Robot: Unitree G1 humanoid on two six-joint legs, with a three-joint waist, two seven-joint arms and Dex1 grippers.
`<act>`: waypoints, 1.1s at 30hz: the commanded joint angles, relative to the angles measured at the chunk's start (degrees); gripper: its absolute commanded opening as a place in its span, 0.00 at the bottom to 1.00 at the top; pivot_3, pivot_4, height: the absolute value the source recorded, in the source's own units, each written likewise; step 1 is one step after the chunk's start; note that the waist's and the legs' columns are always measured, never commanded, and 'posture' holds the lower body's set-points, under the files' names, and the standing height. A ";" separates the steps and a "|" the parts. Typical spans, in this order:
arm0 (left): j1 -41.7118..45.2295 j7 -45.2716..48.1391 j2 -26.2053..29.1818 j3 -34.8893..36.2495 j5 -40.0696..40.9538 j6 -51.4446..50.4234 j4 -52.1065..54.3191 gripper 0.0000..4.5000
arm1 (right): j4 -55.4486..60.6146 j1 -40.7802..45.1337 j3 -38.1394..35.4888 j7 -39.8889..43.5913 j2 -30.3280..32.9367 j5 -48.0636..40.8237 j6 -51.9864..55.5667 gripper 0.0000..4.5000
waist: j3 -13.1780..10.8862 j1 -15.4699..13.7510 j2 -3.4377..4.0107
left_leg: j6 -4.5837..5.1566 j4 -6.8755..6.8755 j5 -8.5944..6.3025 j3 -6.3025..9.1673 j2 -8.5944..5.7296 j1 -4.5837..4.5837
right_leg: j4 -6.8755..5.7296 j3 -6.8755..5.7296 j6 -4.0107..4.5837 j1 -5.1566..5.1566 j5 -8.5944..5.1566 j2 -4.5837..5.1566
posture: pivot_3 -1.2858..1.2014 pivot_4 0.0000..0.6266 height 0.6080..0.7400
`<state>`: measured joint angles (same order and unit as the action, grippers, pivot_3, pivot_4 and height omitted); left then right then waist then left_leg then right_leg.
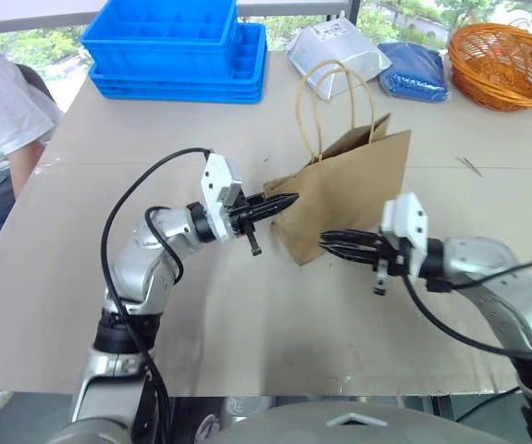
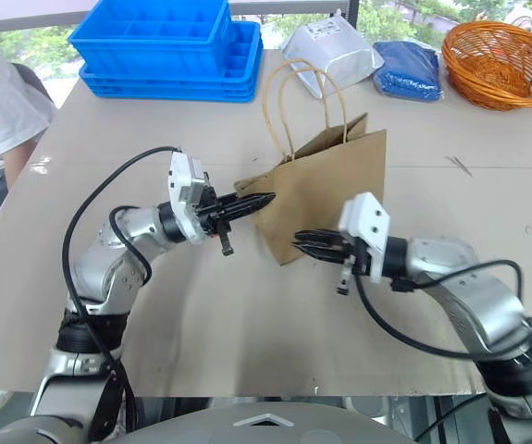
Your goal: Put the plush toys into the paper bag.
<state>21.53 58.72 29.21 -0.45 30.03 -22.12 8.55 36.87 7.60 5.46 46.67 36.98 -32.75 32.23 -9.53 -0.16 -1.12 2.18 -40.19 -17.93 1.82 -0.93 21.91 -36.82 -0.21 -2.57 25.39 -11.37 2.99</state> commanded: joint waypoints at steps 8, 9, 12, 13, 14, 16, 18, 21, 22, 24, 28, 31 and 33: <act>8.59 29.36 9.72 0.36 3.03 7.42 -12.28 0.00 | 11.35 -35.97 -44.76 12.89 7.42 -4.82 -6.28 0.95 | -0.01 -0.55 0.08 | 0.29 -0.01 -0.16 0.01 -0.04 -0.28 | 0.25 -0.02 -0.03 -0.46 -0.01 -0.09 | 0.52 0.24 1.00; 8.47 30.42 9.77 0.02 2.39 8.44 -12.95 0.00 | 11.11 -37.26 -46.80 13.30 7.13 -5.16 -6.81 0.98 | -0.01 -0.46 0.08 | 0.29 -0.01 -0.17 0.01 -0.01 -0.36 | 0.27 -0.01 -0.03 -0.55 -0.01 -0.11 | 0.52 0.24 1.00; 9.85 31.25 8.68 -0.59 -0.03 12.43 -16.73 0.00 | 10.71 -39.26 -49.57 13.54 6.52 -5.56 -7.99 0.98 | -0.02 -0.31 0.07 | 0.30 -0.01 -0.17 -0.12 0.13 -0.65 | 0.30 0.10 -0.03 -0.74 -0.03 -0.23 | 0.52 0.24 1.00; 10.60 31.11 8.11 -0.68 -0.69 13.59 -17.83 0.00 | 10.73 -39.49 -49.77 13.40 6.34 -5.41 -8.30 0.98 | -0.02 -0.31 0.07 | 0.30 -0.01 -0.17 -0.12 0.13 -0.70 | 0.29 0.11 -0.03 -0.77 -0.04 -0.24 | 0.52 0.24 1.00; 11.31 30.57 7.58 -0.73 -1.17 14.10 -18.65 0.00 | 10.80 -39.66 -49.81 13.24 6.18 -5.43 -8.39 0.98 | -0.02 -0.39 0.07 | 0.30 -0.01 -0.17 -0.13 0.13 -0.71 | 0.28 0.11 -0.03 -0.79 -0.04 -0.24 | 0.52 0.24 1.00; 12.12 29.64 6.53 -0.90 -3.16 17.42 -20.34 0.00 | 10.99 -39.95 -49.61 13.04 5.75 -5.40 -8.98 0.98 | -0.02 -0.61 0.07 | 0.30 0.00 -0.17 -0.11 0.15 -0.86 | 0.27 0.10 -0.02 -0.95 -0.05 -0.25 | 0.52 0.24 1.00; 12.59 27.98 5.45 -0.70 -4.95 20.31 -22.15 0.00 | 10.69 -39.56 -48.94 12.48 5.44 -5.15 -9.74 0.98 | -0.02 -0.64 0.07 | 0.30 -0.01 -0.17 -0.11 0.13 -0.91 | 0.30 0.12 -0.03 -1.02 -0.04 -0.23 | 0.52 0.24 1.00; 12.53 26.97 4.75 -0.93 -6.57 23.17 -23.07 0.00 | 9.52 -38.16 -48.02 12.07 5.69 -5.36 -10.17 0.98 | -0.02 -0.55 0.06 | 0.31 -0.01 -0.17 -0.13 0.12 -0.94 | 0.35 0.14 -0.04 -1.05 -0.04 -0.22 | 0.52 0.24 1.00; 12.31 26.98 4.72 -1.06 -6.74 23.49 -22.90 0.00 | 9.18 -37.86 -47.77 12.17 5.85 -5.30 -10.32 0.98 | -0.02 -0.53 0.06 | 0.30 -0.01 -0.17 -0.14 0.13 -0.94 | 0.35 0.15 -0.04 -1.05 -0.04 -0.22 | 0.52 0.24 1.00; 11.52 26.63 4.81 -1.15 -6.38 22.38 -21.85 0.00 | 8.27 -36.91 -47.12 12.37 6.29 -5.18 -10.57 0.98 | -0.02 -0.57 0.06 | 0.30 0.00 -0.17 -0.12 0.14 -0.95 | 0.35 0.15 -0.04 -1.05 -0.04 -0.22 | 0.52 0.24 1.00; 9.49 26.22 5.72 -1.74 -6.65 21.02 -19.13 0.16 | 6.92 -35.50 -46.06 12.91 7.11 -4.96 -10.95 1.00 | -0.02 -0.60 0.07 | 0.31 0.00 -0.18 -0.13 0.14 -0.95 | 0.35 0.15 -0.04 -1.05 -0.04 -0.21 | 0.52 0.24 1.00; 6.87 22.06 7.50 1.41 -3.05 13.41 -14.43 0.41 | 5.33 -33.64 -45.09 13.44 8.32 -5.12 -11.23 1.00 | -0.03 -0.50 0.06 | 0.32 0.00 -0.18 -0.15 0.15 -0.98 | 0.35 0.18 -0.04 -1.06 -0.04 -0.21 | 0.52 0.24 1.00; 4.67 19.98 10.06 3.11 -2.10 9.00 -11.19 0.63 | 4.09 -32.92 -44.85 13.04 8.18 -4.47 -11.69 1.00 | -0.03 -0.50 0.07 | 0.32 0.00 -0.18 -0.14 0.17 -0.98 | 0.34 0.18 -0.04 -1.05 -0.04 -0.19 | 0.52 0.24 1.00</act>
<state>26.63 80.66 36.92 -0.36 25.91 -9.59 -6.62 41.40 -25.74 -38.79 59.69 44.81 -37.14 21.92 -9.56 -0.66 -1.05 2.49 -40.19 -18.12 1.69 -0.74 20.93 -36.48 -0.04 -2.61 24.34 -11.42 2.79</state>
